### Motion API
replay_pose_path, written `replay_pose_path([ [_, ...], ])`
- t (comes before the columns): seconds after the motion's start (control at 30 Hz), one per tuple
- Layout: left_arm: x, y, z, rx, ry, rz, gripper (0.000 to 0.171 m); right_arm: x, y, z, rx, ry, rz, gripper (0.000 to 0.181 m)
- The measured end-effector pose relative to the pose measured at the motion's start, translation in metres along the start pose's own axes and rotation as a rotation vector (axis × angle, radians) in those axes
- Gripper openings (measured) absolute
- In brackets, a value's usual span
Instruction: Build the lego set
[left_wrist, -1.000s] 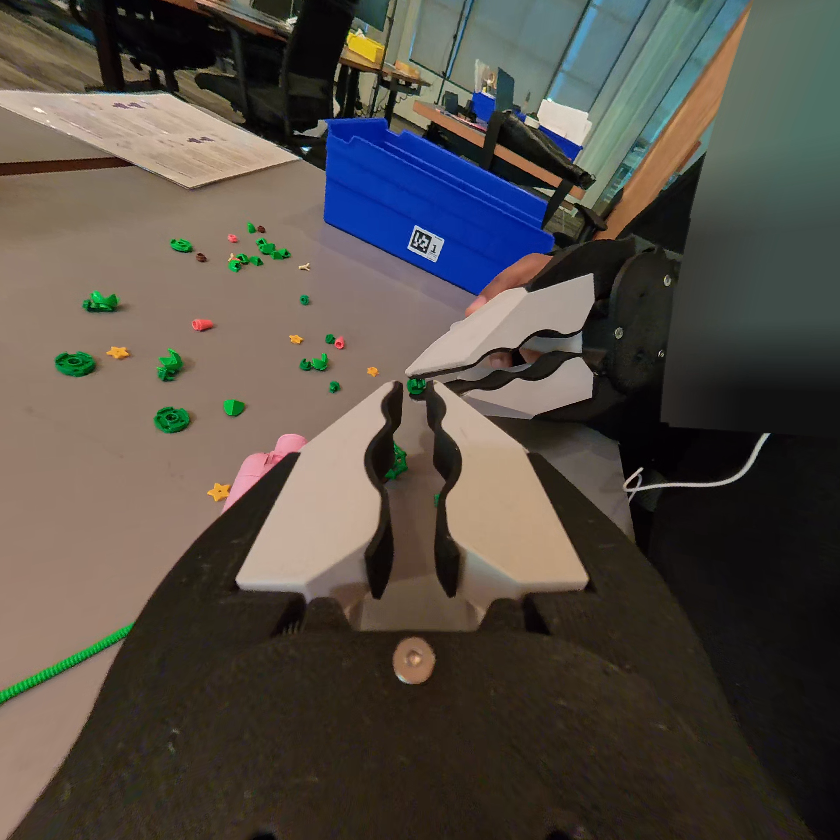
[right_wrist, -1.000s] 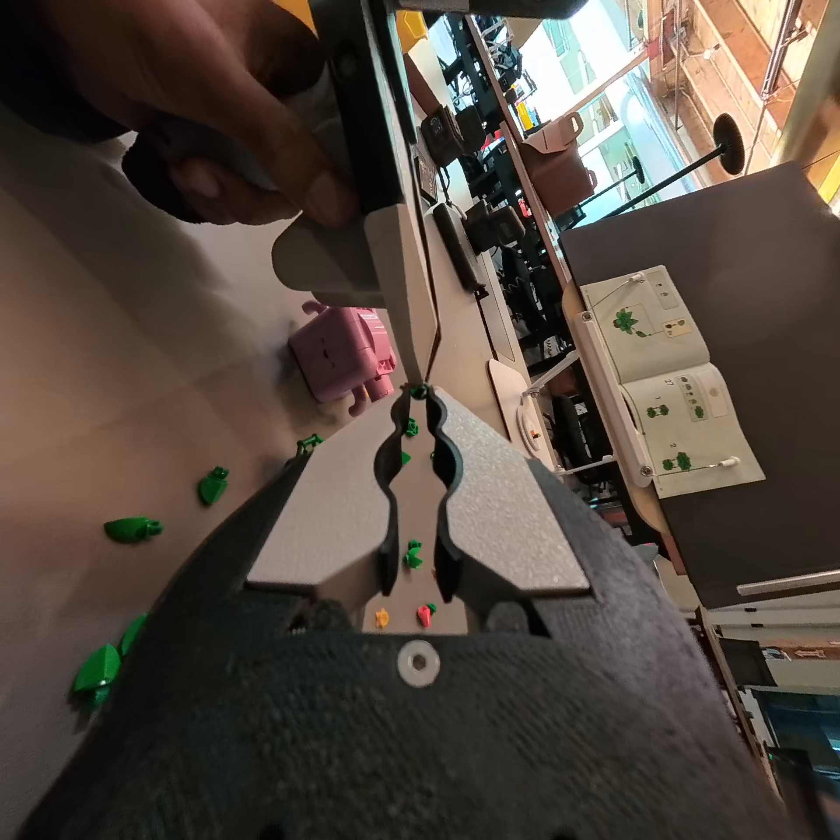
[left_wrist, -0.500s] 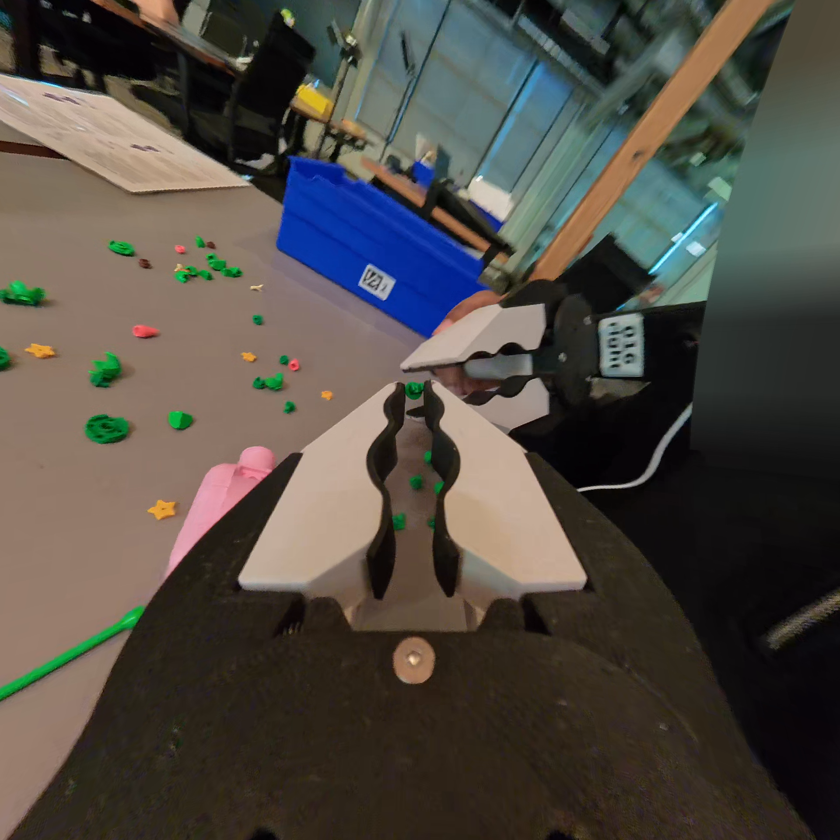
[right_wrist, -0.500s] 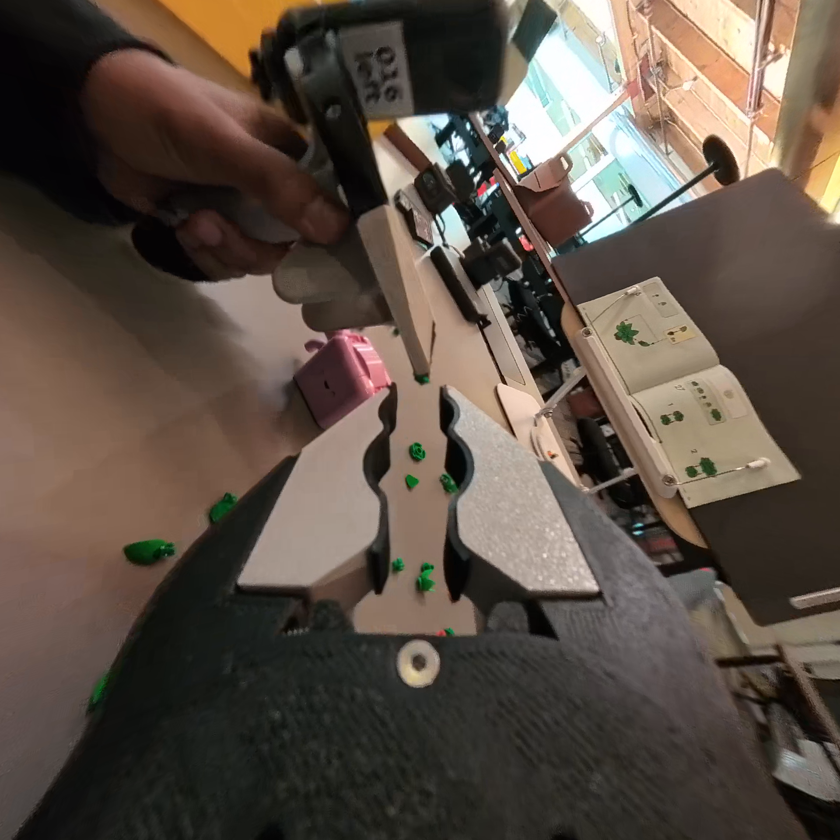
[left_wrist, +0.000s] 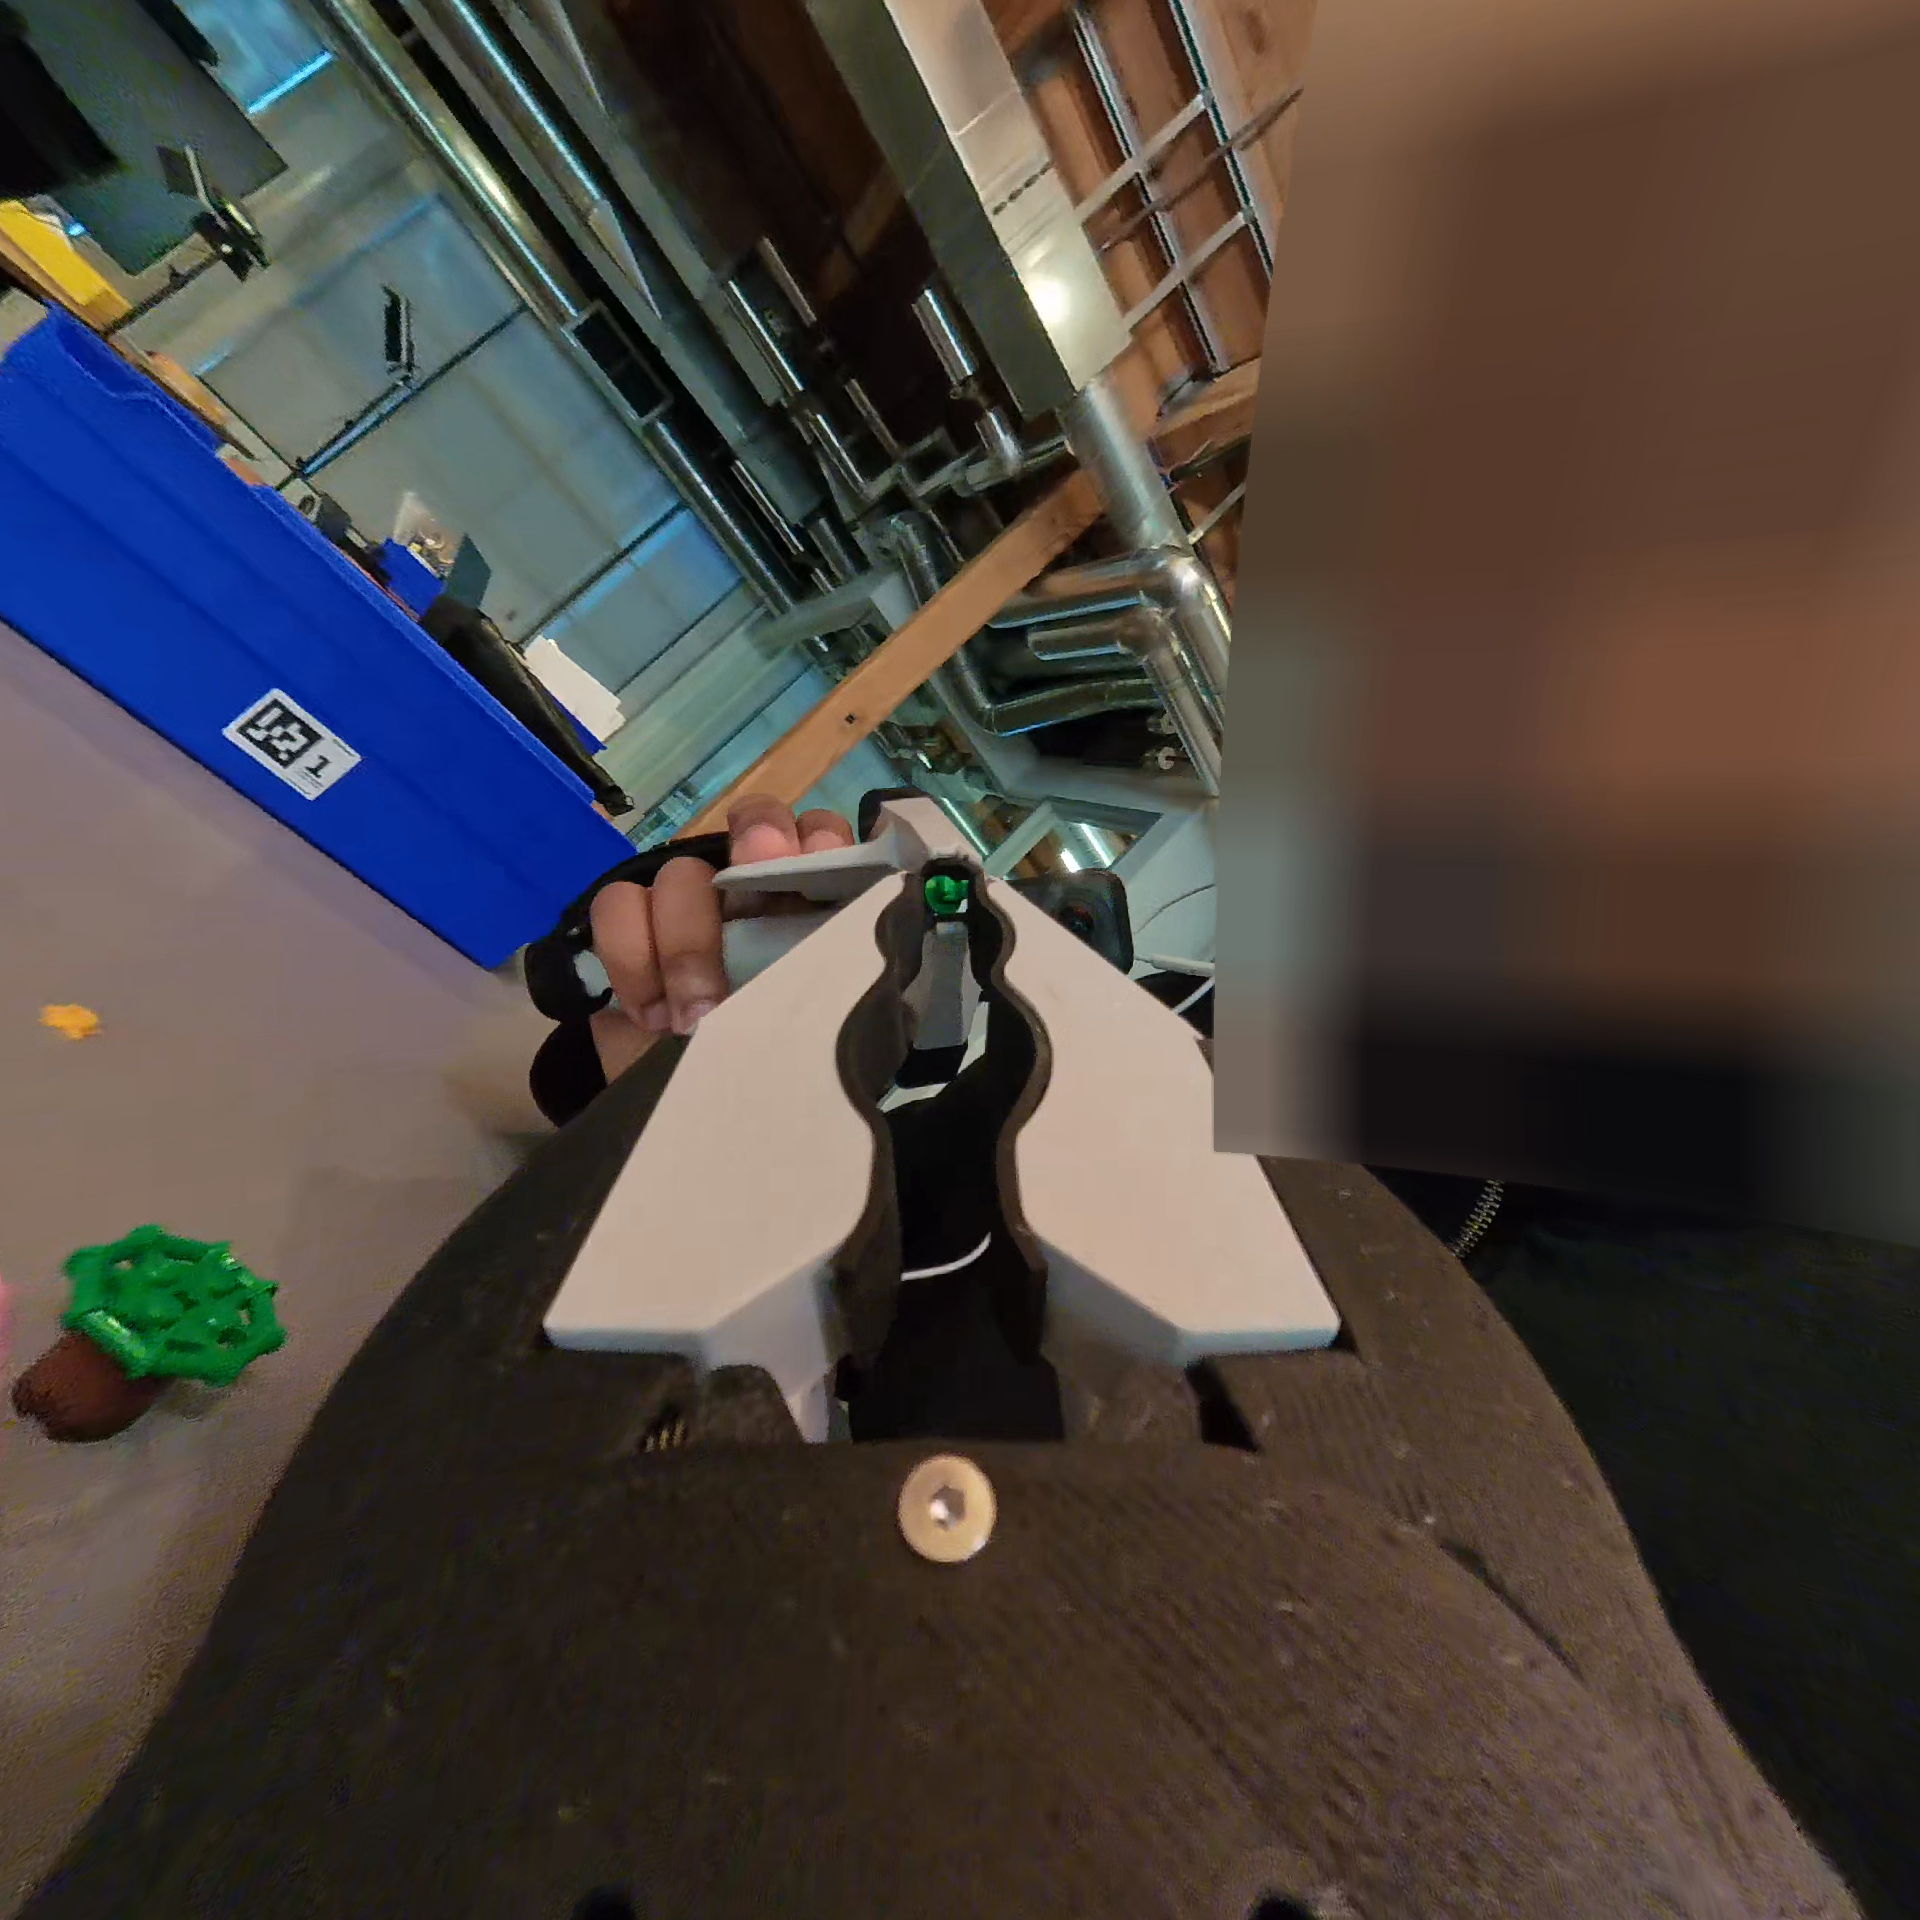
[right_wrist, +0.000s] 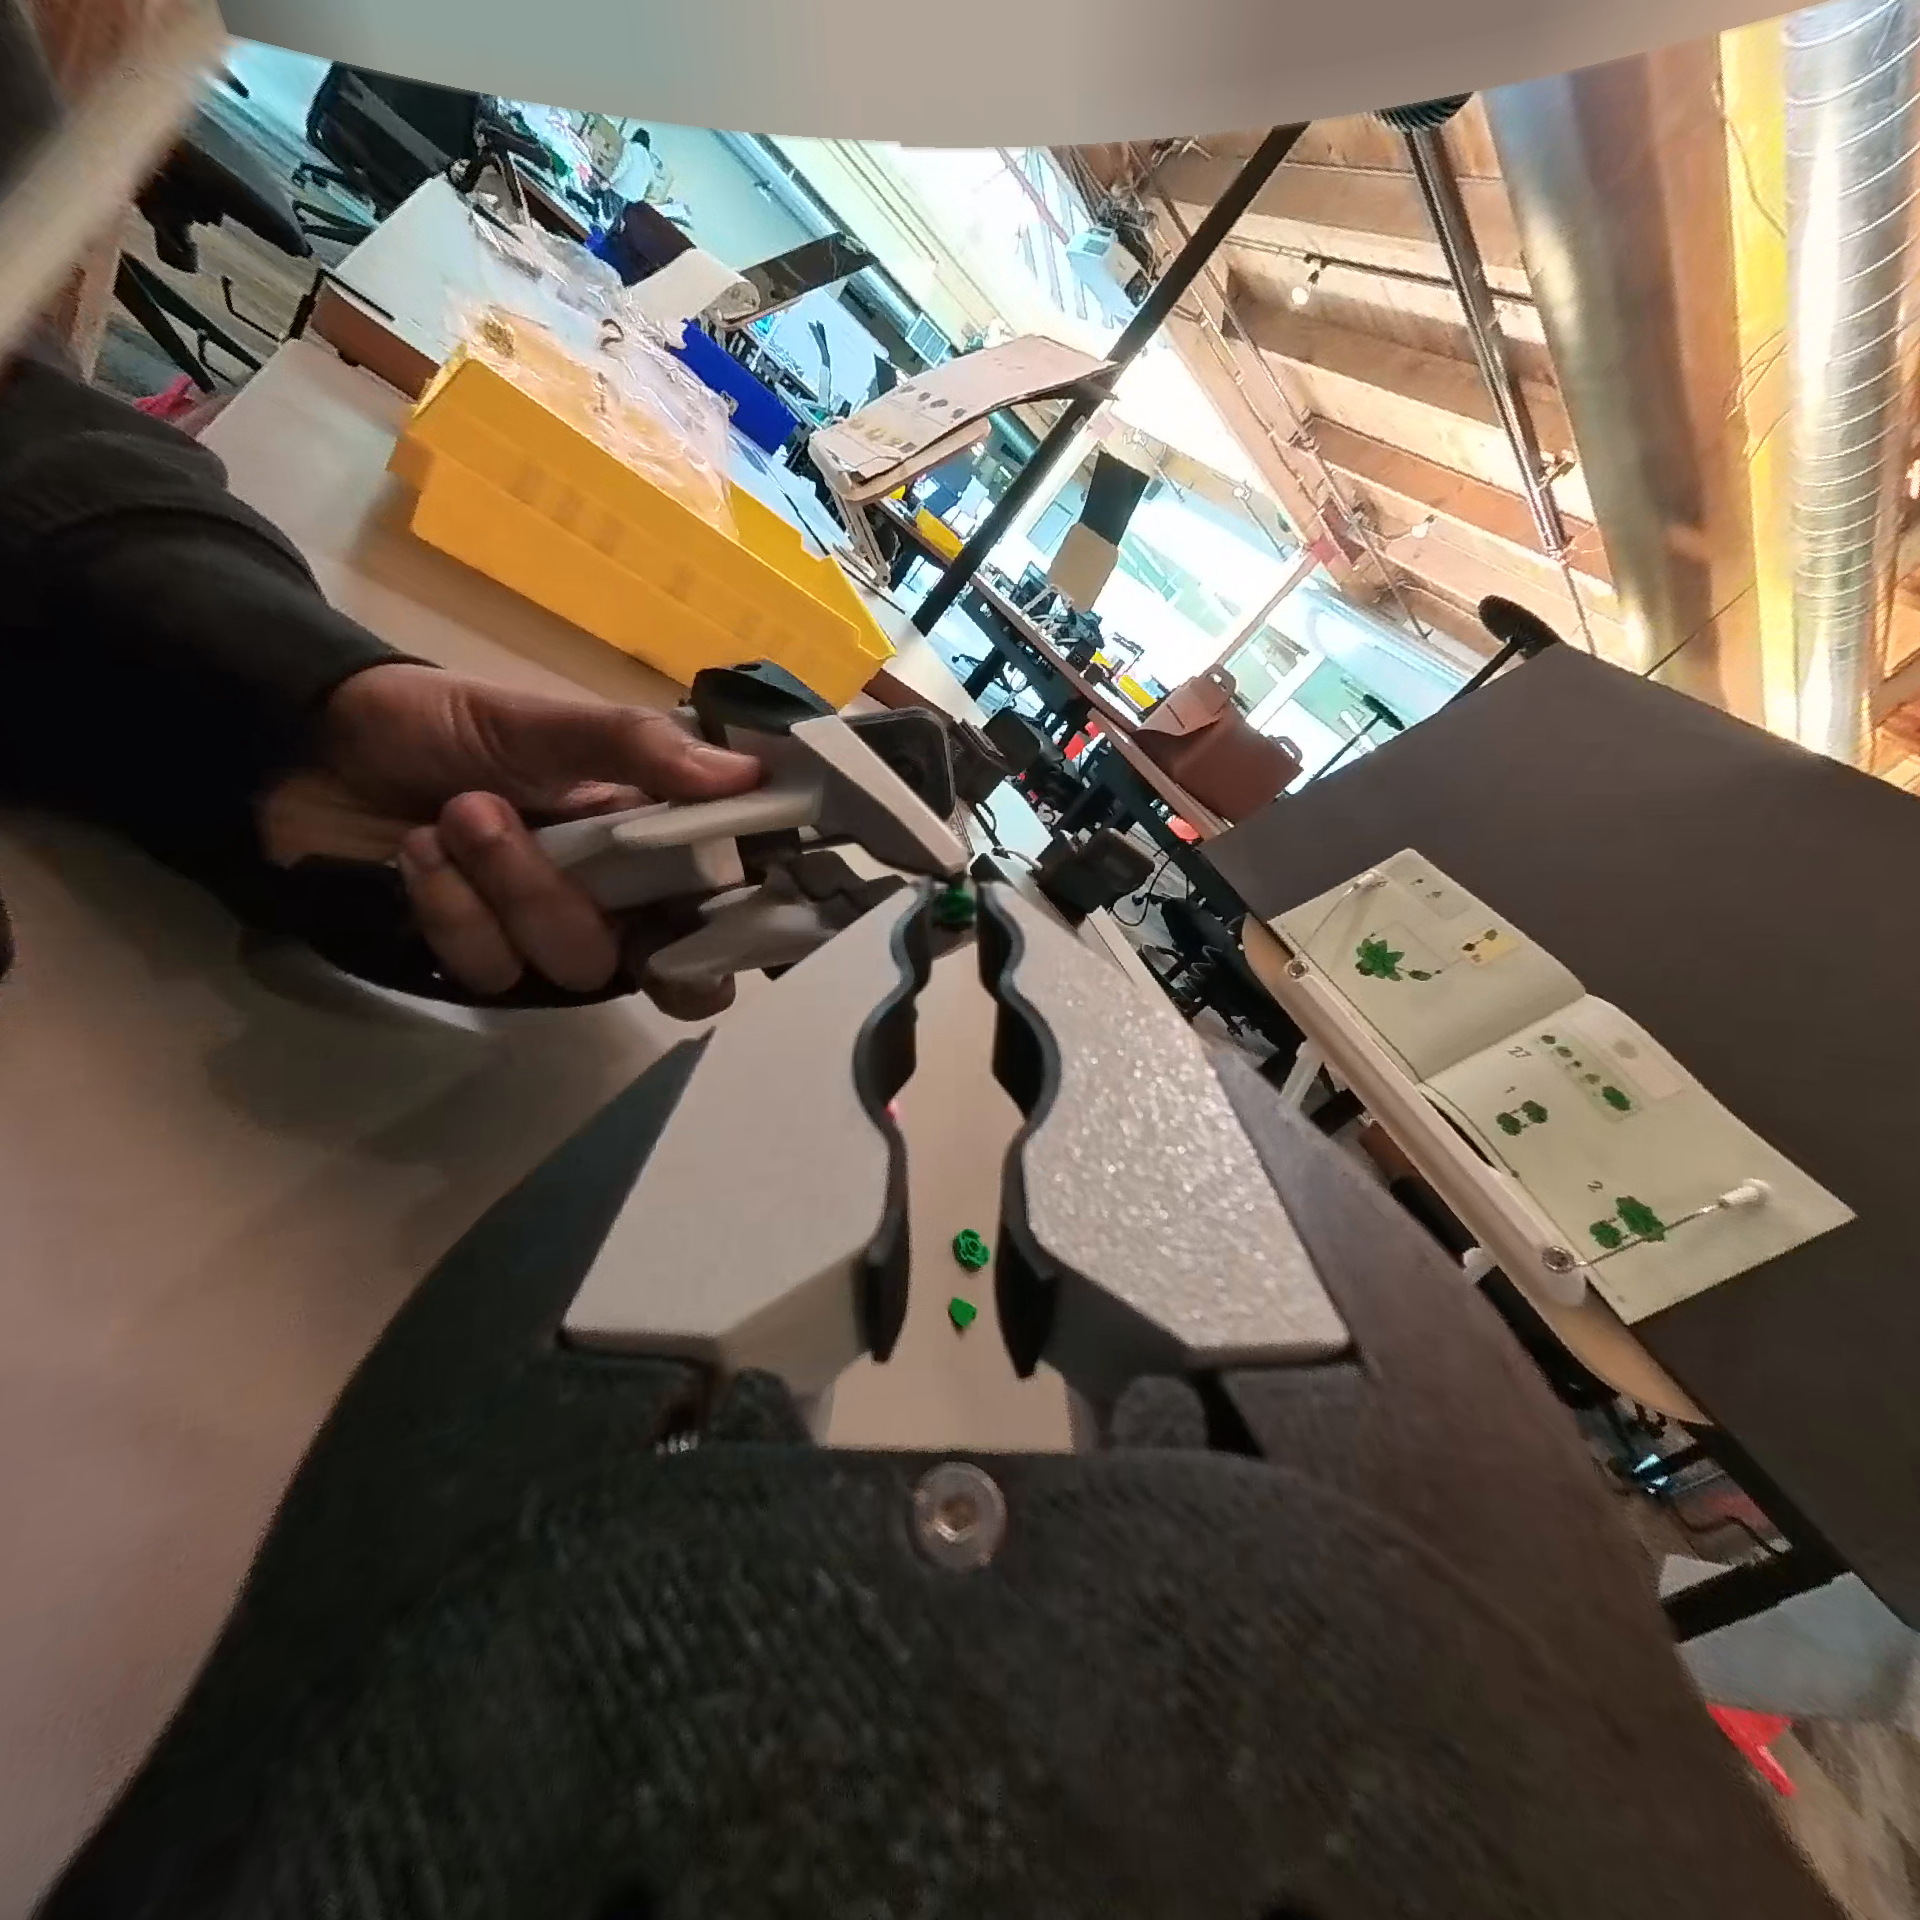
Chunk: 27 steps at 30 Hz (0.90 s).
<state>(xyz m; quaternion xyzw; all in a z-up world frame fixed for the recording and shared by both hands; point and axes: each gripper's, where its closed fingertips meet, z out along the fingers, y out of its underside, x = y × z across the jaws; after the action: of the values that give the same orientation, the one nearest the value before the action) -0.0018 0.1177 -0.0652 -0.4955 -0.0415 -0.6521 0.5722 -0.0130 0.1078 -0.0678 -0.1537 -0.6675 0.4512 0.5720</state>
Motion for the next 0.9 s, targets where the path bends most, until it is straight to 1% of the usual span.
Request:
replay_pose_path([
  [0.23,-0.001,0.000,-0.002,-0.004,0.021,-0.025,0.003,0.000,0.000,0.000,-0.009,-0.011,0.045,0.005],
  [0.3,-0.003,-0.002,-0.003,0.001,0.003,-0.014,0.016,0.004,-0.003,-0.002,0.011,-0.011,0.077,0.005],
  [0.33,-0.004,-0.005,-0.005,0.011,-0.016,0.000,0.022,0.005,-0.004,-0.003,0.018,-0.017,0.102,0.005],
  [0.4,-0.006,-0.012,-0.009,0.031,-0.052,0.042,0.027,0.008,-0.005,-0.004,0.029,-0.033,0.160,0.005],
  [0.53,-0.003,-0.018,-0.015,0.024,-0.108,0.153,0.027,0.013,-0.001,-0.005,0.042,-0.073,0.302,0.006],
  [0.6,-0.002,-0.019,-0.015,0.008,-0.140,0.219,0.026,0.019,0.007,-0.004,0.035,-0.073,0.406,0.006],
  [0.7,0.001,-0.019,-0.015,-0.024,-0.169,0.297,0.025,0.034,0.031,-0.004,0.008,-0.081,0.674,0.005],
  [0.83,0.006,-0.018,-0.014,-0.030,-0.159,0.315,0.023,0.048,0.067,-0.010,0.005,-0.118,1.035,0.005],
  [0.9,0.006,-0.017,-0.014,-0.043,-0.157,0.310,0.021,0.050,0.076,-0.012,0.020,-0.132,1.127,0.005],
])
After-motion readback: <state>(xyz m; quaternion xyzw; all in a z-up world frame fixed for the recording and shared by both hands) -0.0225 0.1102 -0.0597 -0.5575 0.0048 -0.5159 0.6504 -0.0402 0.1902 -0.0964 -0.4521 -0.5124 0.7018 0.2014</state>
